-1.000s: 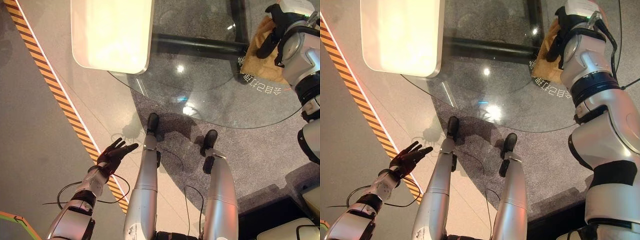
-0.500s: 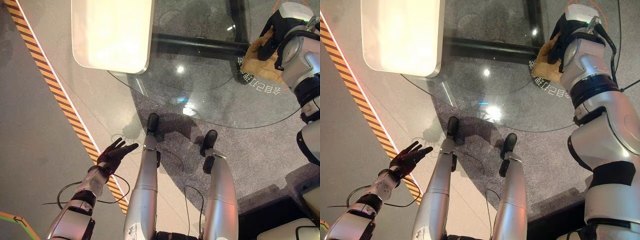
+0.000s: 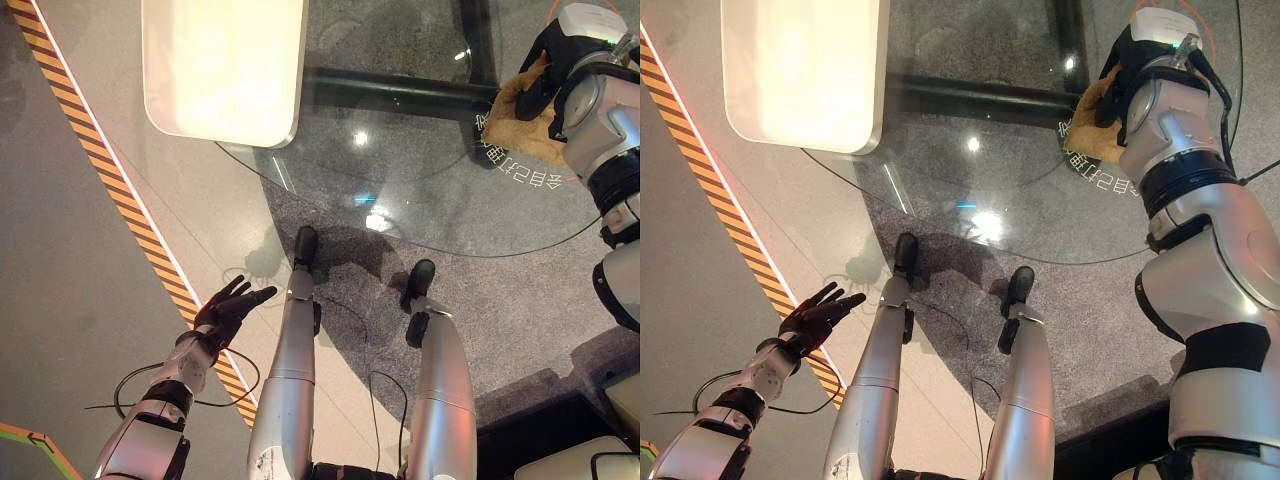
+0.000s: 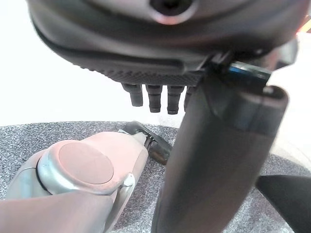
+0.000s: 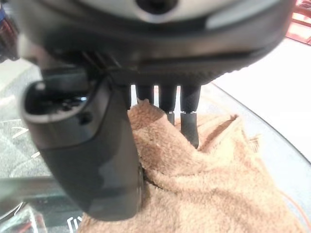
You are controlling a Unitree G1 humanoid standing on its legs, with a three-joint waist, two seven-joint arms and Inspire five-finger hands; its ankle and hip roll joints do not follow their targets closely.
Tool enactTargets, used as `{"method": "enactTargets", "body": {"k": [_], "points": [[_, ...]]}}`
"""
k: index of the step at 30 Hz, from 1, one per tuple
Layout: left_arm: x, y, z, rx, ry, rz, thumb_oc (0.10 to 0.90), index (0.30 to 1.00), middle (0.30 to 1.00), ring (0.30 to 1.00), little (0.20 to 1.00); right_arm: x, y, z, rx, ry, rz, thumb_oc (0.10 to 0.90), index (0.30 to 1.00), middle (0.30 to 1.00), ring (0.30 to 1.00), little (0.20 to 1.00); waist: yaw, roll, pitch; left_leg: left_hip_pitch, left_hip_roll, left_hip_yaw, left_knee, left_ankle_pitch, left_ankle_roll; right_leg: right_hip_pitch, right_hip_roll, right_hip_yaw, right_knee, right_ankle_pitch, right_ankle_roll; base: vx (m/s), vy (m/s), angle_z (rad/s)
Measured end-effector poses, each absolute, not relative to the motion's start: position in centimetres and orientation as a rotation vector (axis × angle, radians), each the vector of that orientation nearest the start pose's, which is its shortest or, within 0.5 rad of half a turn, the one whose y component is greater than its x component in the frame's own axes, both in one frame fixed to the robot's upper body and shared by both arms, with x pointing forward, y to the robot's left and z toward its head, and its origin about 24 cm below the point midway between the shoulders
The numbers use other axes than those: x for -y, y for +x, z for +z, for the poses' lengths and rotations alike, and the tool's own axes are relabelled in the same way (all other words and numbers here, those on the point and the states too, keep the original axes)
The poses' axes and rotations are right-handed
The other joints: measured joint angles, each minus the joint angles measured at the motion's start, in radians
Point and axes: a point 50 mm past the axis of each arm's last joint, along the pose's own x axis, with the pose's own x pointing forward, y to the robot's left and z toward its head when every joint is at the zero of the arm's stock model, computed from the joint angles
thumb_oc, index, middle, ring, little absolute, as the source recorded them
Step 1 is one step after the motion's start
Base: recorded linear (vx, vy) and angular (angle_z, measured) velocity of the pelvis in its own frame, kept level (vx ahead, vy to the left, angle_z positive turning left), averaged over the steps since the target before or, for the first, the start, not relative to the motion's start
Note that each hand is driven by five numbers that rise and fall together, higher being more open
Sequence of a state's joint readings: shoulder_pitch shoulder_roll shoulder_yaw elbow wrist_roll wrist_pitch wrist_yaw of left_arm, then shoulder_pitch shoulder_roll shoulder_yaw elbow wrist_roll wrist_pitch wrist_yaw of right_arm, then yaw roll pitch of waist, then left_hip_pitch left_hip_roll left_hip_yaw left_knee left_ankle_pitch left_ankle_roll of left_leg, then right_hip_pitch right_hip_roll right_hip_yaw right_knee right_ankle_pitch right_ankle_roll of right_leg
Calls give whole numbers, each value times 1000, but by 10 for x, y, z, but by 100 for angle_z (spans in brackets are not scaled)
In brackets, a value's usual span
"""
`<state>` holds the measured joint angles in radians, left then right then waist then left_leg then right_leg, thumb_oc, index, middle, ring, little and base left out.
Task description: Wipe the table with a cloth and put it in the basket.
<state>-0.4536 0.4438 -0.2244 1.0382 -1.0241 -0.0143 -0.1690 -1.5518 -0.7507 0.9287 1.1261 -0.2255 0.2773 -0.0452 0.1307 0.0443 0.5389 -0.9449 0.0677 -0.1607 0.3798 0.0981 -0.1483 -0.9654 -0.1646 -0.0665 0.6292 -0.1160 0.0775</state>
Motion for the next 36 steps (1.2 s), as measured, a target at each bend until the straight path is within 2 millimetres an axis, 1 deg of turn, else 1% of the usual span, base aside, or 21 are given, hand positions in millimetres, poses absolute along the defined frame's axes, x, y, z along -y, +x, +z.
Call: {"method": "enactTargets", "body": {"k": [7, 12, 14, 21, 31, 36], "points": [[-257, 295, -31, -450, -481, 165, 800, 900, 900, 900, 900, 250, 406, 332, 64, -1419, -482, 100, 300, 300, 300, 200, -10, 3, 1, 0, 0, 0, -13, 3, -1, -6, 0, 0, -2, 0, 0, 0, 0, 0], [-254, 296, -29, -438, -481, 151, 800, 900, 900, 900, 900, 242, 407, 332, 123, -1426, -479, 100, 300, 300, 300, 200, -26, 14, 0, 0, 1, 1, -16, 3, -1, -8, 0, 1, -3, -1, -1, -2, 6, 0], [-251, 298, -27, -429, -484, 142, 800, 900, 900, 900, 900, 241, 406, 333, 140, -1428, -479, 100, 300, 300, 300, 200, -27, 20, 0, 0, 1, 4, -17, 3, -1, -11, 0, 4, -3, -1, -1, -4, 12, -2], [-249, 297, -28, -426, -489, 138, 800, 900, 900, 900, 900, 232, 407, 335, 185, -1421, -471, 100, 300, 300, 300, 200, -28, 23, -1, 1, 5, 14, -22, 4, -1, -21, 6, 16, -2, -1, -1, -6, 6, -3], [-237, 292, -38, -439, -515, 134, 800, 900, 900, 900, 900, 227, 407, 330, 221, -1374, -493, 100, 300, 300, 300, 200, -27, 29, -2, 9, 8, 16, -32, 6, -2, -21, 7, 17, -1, -2, -3, 0, 0, 0], [-229, 292, -40, -442, -532, 122, 800, 900, 900, 900, 900, 223, 407, 329, 230, -1366, -508, 100, 300, 300, 300, 200, -26, 42, -2, 11, 9, 17, -34, 6, -2, -20, 8, 18, -1, -2, -4, 0, 0, 0]]}}
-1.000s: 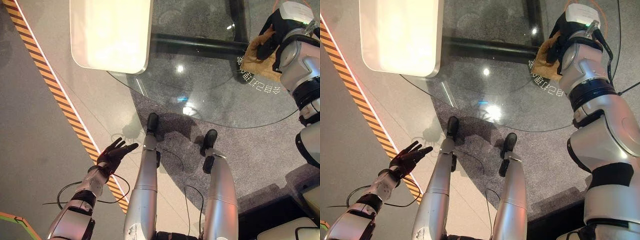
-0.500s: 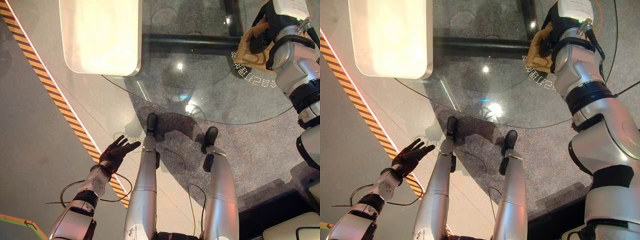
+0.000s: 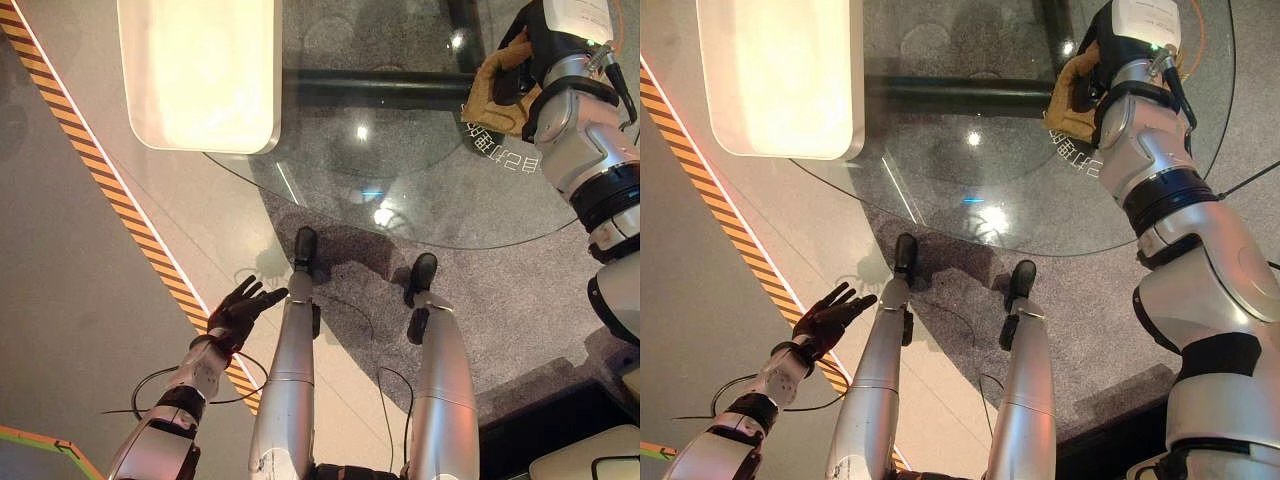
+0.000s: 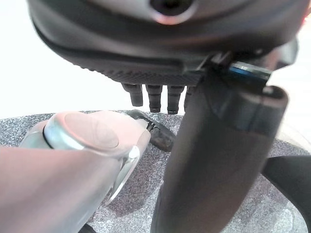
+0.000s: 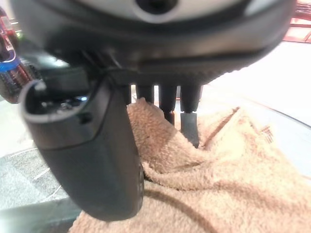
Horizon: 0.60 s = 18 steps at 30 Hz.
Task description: Wipe the table with a cloth and put it in the basket.
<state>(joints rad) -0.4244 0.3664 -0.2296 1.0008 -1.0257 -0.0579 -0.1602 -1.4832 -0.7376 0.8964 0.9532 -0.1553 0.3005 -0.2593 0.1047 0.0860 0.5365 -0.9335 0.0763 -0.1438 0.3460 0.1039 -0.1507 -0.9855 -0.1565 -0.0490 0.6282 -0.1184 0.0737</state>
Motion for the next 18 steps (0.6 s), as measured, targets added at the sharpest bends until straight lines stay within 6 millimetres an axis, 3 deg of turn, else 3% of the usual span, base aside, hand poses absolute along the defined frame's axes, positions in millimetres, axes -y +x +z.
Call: {"method": "enactTargets", "body": {"k": [18], "points": [[-219, 292, -42, -442, -523, 107, 800, 900, 900, 900, 900, 206, 408, 329, 271, -1392, -576, 100, 300, 300, 300, 200, 7, 25, -5, 5, 12, -1, -27, 15, -11, -4, 9, -6, -1, -1, -8, -7, 3, 0]]}}
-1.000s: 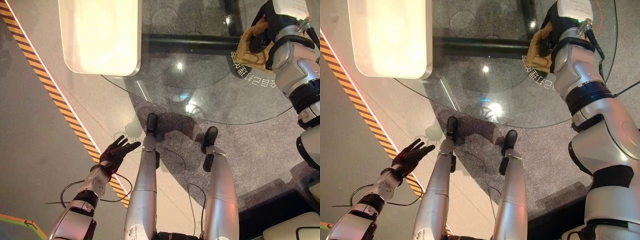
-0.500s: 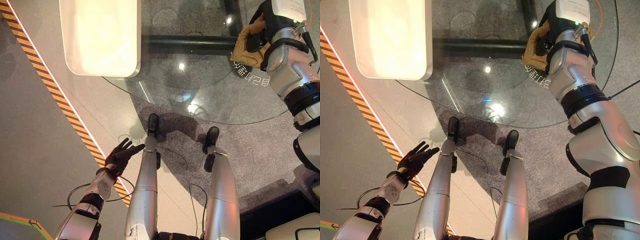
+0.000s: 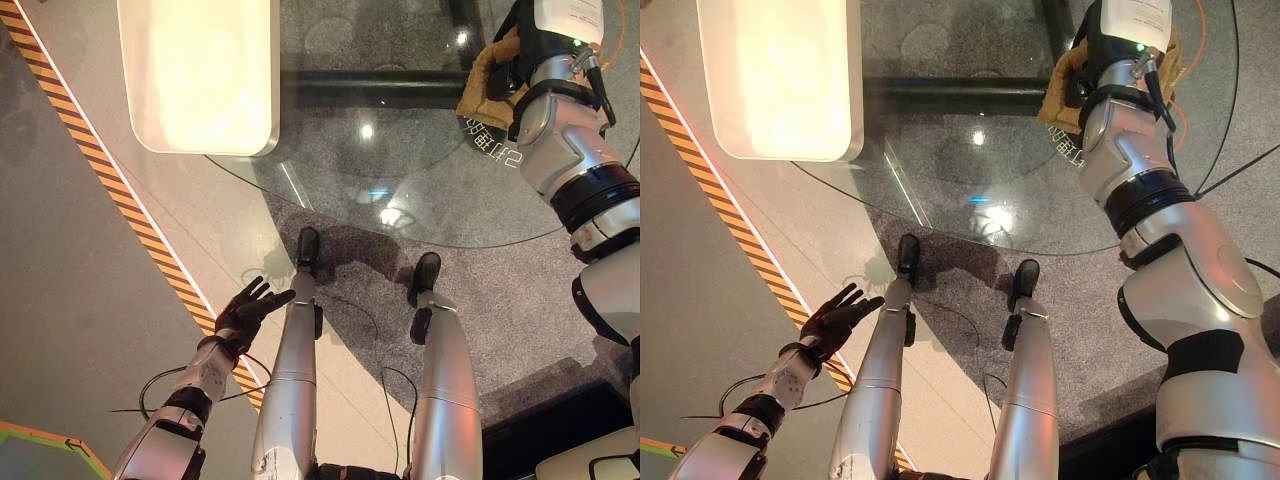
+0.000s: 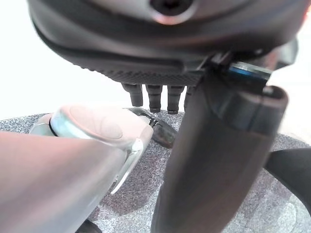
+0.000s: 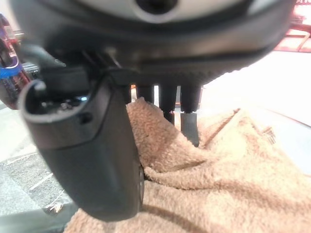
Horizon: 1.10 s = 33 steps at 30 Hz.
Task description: Wipe the table with a cloth and put it in the basket.
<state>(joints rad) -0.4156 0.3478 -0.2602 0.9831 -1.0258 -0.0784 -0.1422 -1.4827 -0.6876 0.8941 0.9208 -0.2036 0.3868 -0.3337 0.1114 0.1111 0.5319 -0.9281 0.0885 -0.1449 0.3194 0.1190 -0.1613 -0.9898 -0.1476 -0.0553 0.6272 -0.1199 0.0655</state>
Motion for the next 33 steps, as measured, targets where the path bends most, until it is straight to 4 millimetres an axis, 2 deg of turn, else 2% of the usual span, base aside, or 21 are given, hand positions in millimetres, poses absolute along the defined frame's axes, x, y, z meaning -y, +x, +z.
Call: {"method": "enactTargets", "body": {"k": [1, 5, 10, 21, 33], "points": [[-218, 292, -42, -441, -526, 104, 800, 900, 900, 900, 900, 205, 408, 330, 275, -1397, -578, 100, 300, 300, 300, 200, 0, 4, -1, 1, 2, -2, -5, -2, 3, 0, 1, -3, -1, -6, 6, -60, 29, 2], [-210, 290, -44, -442, -539, 85, 800, 900, 900, 900, 900, 203, 407, 330, 283, -1438, -592, 100, 300, 300, 300, 200, 7, 24, -5, 0, 6, -11, -11, 9, -5, 1, 2, -18, 1, -3, -9, 2, 4, 1], [-207, 287, -46, -438, -549, 82, 800, 900, 900, 900, 900, 200, 407, 331, 294, -1473, -607, 100, 300, 300, 300, 200, 17, 35, -11, -3, 8, -17, -20, 7, -4, -5, 4, -22, 3, -12, -7, 27, -6, 1], [-206, 285, -47, -434, -552, 77, 800, 900, 900, 900, 900, 185, 407, 330, 338, -1535, -579, 100, 300, 300, 300, 200, 30, 43, -16, -12, 6, -28, -10, 16, -13, -7, 4, -30, 13, -10, -13, -6, 2, 1], [-207, 279, -52, -448, -556, 85, 800, 900, 900, 900, 900, 151, 407, 327, 429, -1565, -483, 100, 300, 300, 300, 200, 52, 48, -16, -16, 5, -53, -13, 19, -12, 1, 1, -53, 19, -21, -17, 8, -7, 4]]}}
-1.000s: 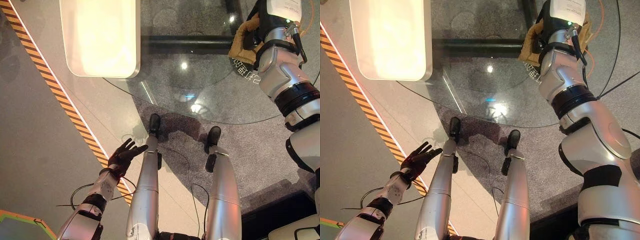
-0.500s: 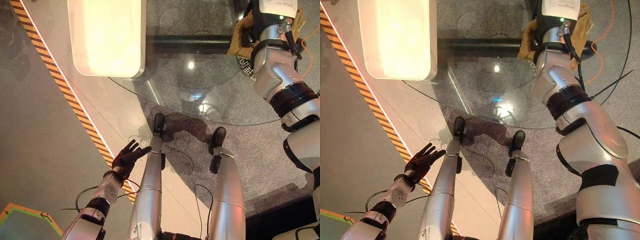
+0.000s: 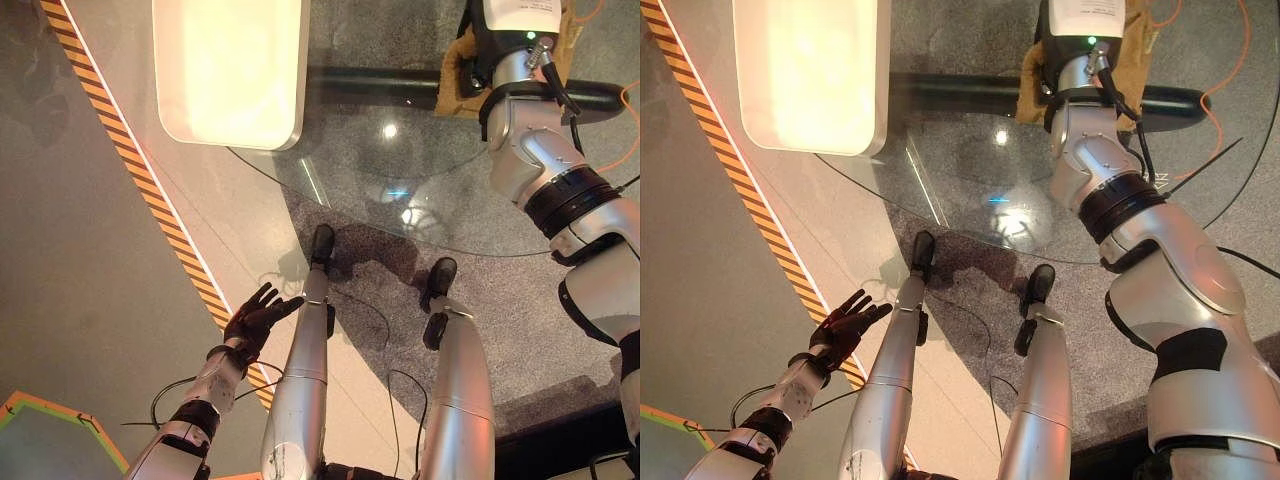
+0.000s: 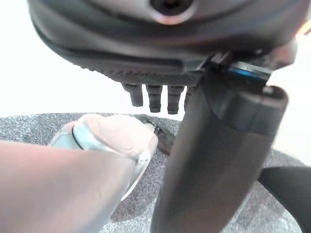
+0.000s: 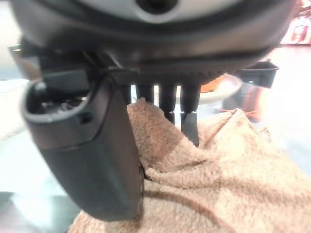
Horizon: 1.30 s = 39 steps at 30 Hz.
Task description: Wipe the table with a cloth and put it in the basket.
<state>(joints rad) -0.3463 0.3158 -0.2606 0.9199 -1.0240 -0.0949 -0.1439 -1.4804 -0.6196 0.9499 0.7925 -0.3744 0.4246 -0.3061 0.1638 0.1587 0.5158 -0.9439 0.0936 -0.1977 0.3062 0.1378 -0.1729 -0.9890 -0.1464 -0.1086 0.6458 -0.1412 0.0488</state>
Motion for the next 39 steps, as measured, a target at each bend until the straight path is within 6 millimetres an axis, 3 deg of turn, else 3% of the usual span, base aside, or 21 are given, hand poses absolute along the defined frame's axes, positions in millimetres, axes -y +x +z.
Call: {"method": "enactTargets", "body": {"k": [9, 17, 39], "points": [[-206, 281, -50, -437, -553, 77, 800, 900, 900, 900, 900, 117, 404, 324, 538, -1558, -363, 100, 300, 300, 300, 200, 7, 0, 0, -12, -1, -14, 1, -3, -3, -3, -3, -18, -1, -6, -4, -27, 3, 3], [-207, 281, -50, -436, -551, 79, 800, 900, 900, 900, 900, 103, 402, 323, 588, -1561, -317, 100, 300, 300, 300, 200, 28, 0, 0, -21, -5, -17, 5, -3, -3, -5, -6, -21, -2, -6, -3, 0, 0, 1], [-208, 281, -49, -435, -549, 72, 800, 900, 900, 900, 900, 92, 401, 316, 581, -1576, -328, 100, 300, 300, 300, 200, 27, -1, 0, -18, -16, -29, 12, -4, 0, 10, -16, -30, -1, -11, 4, 8, -6, 2]]}}
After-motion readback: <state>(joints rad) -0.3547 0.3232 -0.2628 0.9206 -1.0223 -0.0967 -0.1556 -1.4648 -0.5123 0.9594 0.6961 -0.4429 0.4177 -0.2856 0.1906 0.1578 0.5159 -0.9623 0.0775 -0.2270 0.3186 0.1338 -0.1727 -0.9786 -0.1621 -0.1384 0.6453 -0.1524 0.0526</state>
